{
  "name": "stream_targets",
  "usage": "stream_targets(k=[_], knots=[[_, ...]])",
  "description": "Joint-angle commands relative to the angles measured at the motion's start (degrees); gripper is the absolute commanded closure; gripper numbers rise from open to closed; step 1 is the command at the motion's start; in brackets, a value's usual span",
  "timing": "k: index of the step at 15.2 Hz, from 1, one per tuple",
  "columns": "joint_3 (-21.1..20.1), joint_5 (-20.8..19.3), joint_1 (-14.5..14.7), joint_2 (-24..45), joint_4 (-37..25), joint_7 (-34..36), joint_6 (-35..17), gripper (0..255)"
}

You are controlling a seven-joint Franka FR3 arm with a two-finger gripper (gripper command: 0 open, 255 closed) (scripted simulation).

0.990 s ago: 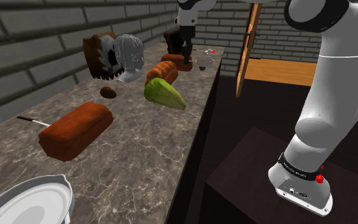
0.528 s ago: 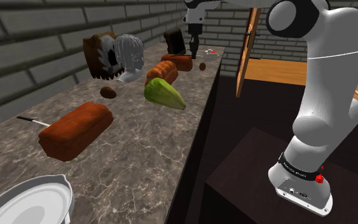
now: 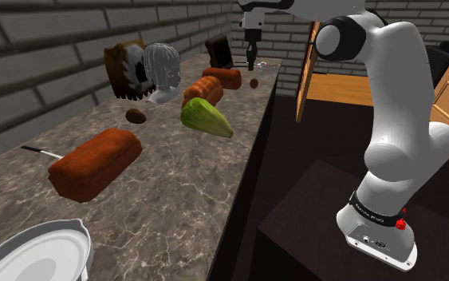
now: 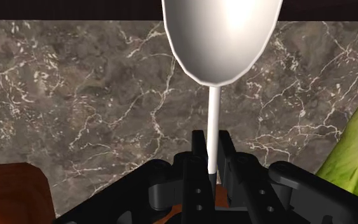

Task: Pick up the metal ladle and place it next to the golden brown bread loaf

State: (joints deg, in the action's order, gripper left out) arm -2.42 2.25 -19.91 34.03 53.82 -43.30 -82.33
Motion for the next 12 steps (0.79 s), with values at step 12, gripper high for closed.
stream_targets(k=[12], knots=[[0.1, 0.1, -0.3, -2.7, 14.3, -0.8, -11.6, 255]])
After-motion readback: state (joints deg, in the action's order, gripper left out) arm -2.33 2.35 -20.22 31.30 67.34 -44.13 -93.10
